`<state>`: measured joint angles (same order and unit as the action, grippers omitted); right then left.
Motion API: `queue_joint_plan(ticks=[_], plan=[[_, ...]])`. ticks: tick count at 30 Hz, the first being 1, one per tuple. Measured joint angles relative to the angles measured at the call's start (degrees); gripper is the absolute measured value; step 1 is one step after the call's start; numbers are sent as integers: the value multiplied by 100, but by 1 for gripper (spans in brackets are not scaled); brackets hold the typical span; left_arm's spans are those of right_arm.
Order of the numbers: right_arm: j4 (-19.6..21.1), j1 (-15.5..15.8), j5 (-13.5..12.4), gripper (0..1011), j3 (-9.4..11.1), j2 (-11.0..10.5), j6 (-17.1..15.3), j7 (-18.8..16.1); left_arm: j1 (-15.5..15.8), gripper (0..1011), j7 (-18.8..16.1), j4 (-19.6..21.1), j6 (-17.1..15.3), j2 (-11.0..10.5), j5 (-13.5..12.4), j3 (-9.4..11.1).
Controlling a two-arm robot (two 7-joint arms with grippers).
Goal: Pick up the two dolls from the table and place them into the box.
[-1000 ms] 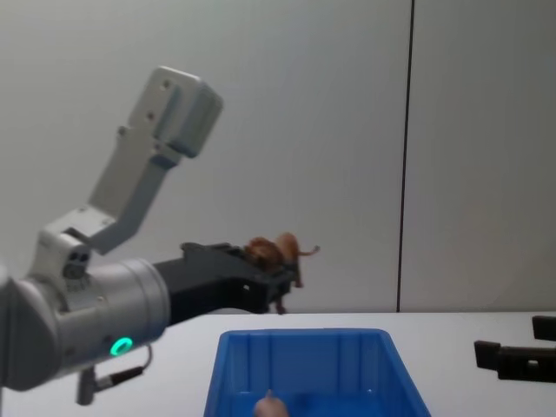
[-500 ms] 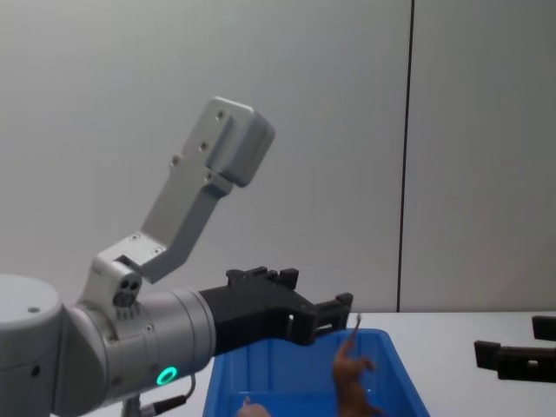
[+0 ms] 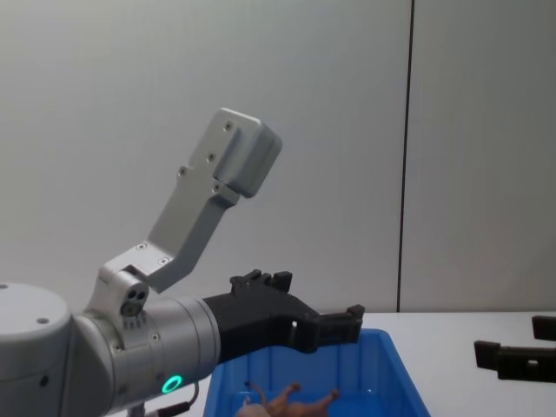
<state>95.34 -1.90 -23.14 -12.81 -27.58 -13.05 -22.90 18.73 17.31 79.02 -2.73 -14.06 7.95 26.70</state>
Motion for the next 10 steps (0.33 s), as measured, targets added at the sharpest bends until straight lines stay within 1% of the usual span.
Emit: queue_joint_plan(ticks=[10], plan=[[0,0,0,1001,0,0,0,0,6,1003,-18,-36,24,13,-21,7]])
